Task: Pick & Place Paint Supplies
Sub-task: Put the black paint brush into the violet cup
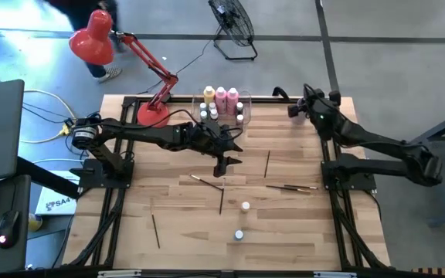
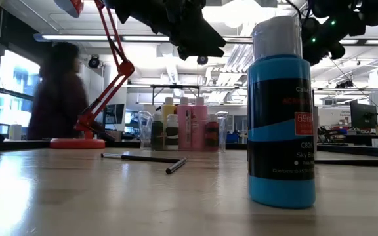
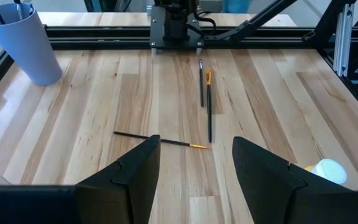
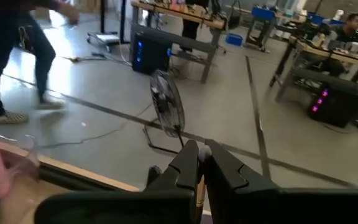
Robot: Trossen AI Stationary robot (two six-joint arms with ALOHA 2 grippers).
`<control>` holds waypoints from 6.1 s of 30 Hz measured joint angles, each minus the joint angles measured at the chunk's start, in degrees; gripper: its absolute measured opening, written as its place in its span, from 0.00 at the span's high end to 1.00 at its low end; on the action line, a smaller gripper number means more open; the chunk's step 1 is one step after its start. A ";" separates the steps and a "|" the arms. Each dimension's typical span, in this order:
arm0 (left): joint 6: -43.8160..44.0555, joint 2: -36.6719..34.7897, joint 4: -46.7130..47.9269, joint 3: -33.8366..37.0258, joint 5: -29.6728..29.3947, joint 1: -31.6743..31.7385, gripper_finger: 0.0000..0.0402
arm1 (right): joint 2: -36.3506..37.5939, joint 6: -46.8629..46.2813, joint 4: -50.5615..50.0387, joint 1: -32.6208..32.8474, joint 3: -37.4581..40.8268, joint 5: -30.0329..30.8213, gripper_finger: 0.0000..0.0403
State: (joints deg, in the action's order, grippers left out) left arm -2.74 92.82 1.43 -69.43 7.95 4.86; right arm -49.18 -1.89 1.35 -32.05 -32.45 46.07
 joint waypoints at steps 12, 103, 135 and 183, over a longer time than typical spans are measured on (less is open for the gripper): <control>0.00 0.02 0.00 0.00 -0.02 0.00 0.51 | -3.83 -5.06 -3.58 -5.16 0.00 -4.07 0.99; -5.79 -42.81 -7.13 36.48 -17.07 -0.46 0.99 | 9.45 0.02 -5.60 31.54 0.02 -41.53 0.99; -7.38 -58.93 0.50 42.29 -16.48 -0.39 0.99 | 8.69 -2.84 -5.86 34.32 0.02 -30.54 0.99; -8.90 -58.93 0.02 42.25 -16.42 -0.37 0.99 | -22.66 -47.73 -66.04 43.93 -11.89 -51.66 0.99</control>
State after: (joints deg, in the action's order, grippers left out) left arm -11.64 33.89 1.45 -27.18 -8.47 4.49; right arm -71.84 -49.62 -64.69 11.88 -44.34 -5.59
